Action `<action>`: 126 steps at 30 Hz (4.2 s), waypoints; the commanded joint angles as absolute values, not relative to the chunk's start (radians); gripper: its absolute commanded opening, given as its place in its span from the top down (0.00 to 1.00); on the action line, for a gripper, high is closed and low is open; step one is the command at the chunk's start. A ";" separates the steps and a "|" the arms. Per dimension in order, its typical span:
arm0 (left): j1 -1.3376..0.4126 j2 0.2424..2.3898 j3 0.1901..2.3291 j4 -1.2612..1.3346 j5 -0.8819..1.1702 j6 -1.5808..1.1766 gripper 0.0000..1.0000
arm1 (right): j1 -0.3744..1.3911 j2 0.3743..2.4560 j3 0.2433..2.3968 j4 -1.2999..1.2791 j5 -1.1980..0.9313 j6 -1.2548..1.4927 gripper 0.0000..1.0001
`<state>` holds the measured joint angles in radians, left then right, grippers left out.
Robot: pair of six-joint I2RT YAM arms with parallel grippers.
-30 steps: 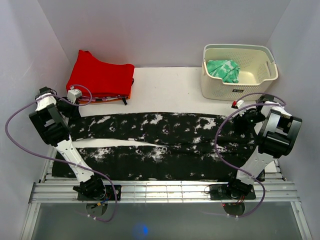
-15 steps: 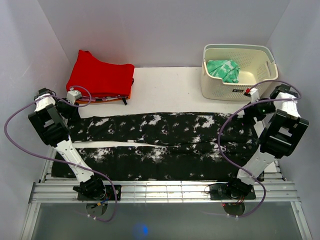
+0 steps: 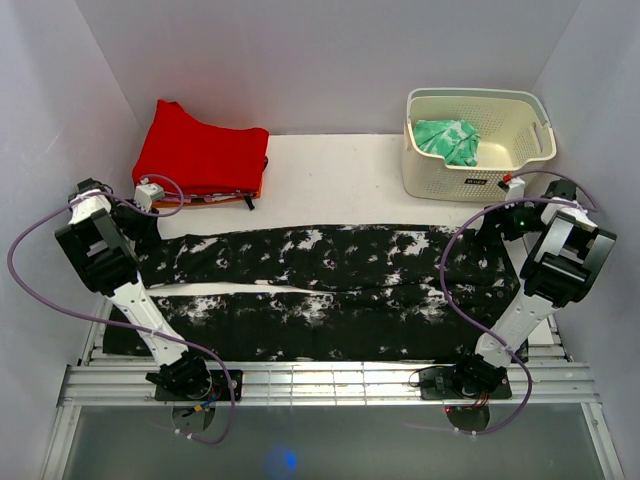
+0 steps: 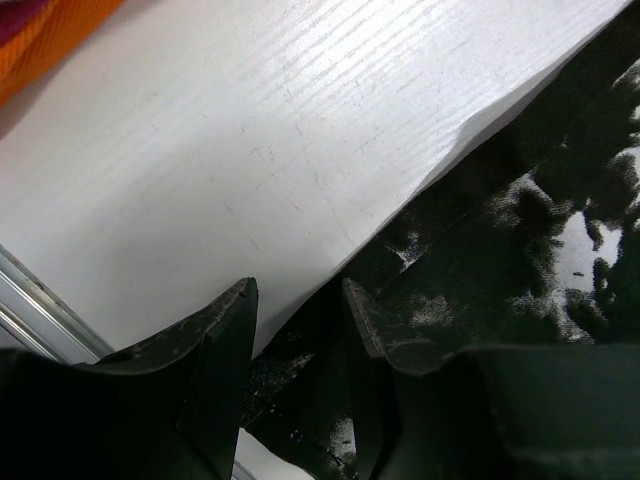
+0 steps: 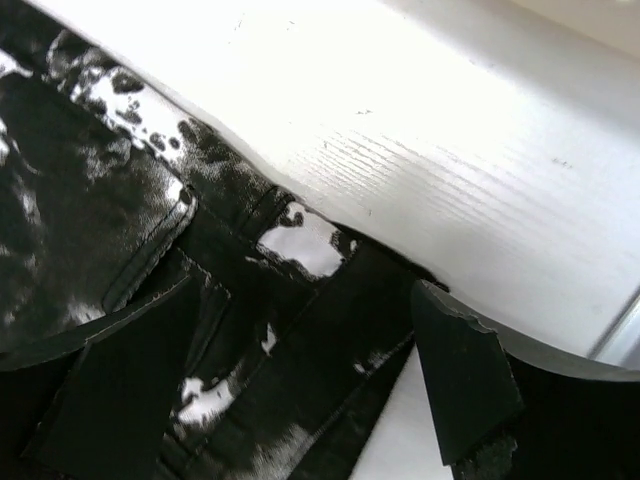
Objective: Fold and stack the trousers
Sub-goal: Fold the trousers
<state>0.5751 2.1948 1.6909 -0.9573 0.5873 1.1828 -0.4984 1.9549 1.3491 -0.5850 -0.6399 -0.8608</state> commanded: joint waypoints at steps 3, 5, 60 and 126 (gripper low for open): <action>0.583 2.198 1.635 -1.028 0.508 1.193 0.50 | -0.508 1.891 1.276 -0.345 -0.721 -0.672 0.09; 0.583 2.201 1.637 -1.028 0.506 1.195 0.50 | -0.509 1.890 1.279 -0.328 -0.719 -0.666 0.09; 0.658 2.234 1.810 -1.249 0.698 1.365 0.97 | -0.584 1.960 1.597 -0.951 -0.850 -1.038 0.92; 1.275 1.529 0.947 -1.218 0.606 2.019 1.00 | -0.943 1.400 0.996 -1.194 -0.390 -1.961 0.92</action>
<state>1.2755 1.5578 1.0065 -1.3125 0.6655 1.9301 -0.9401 1.3830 1.0199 -1.2442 -0.4435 -1.9156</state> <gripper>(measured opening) 0.018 0.091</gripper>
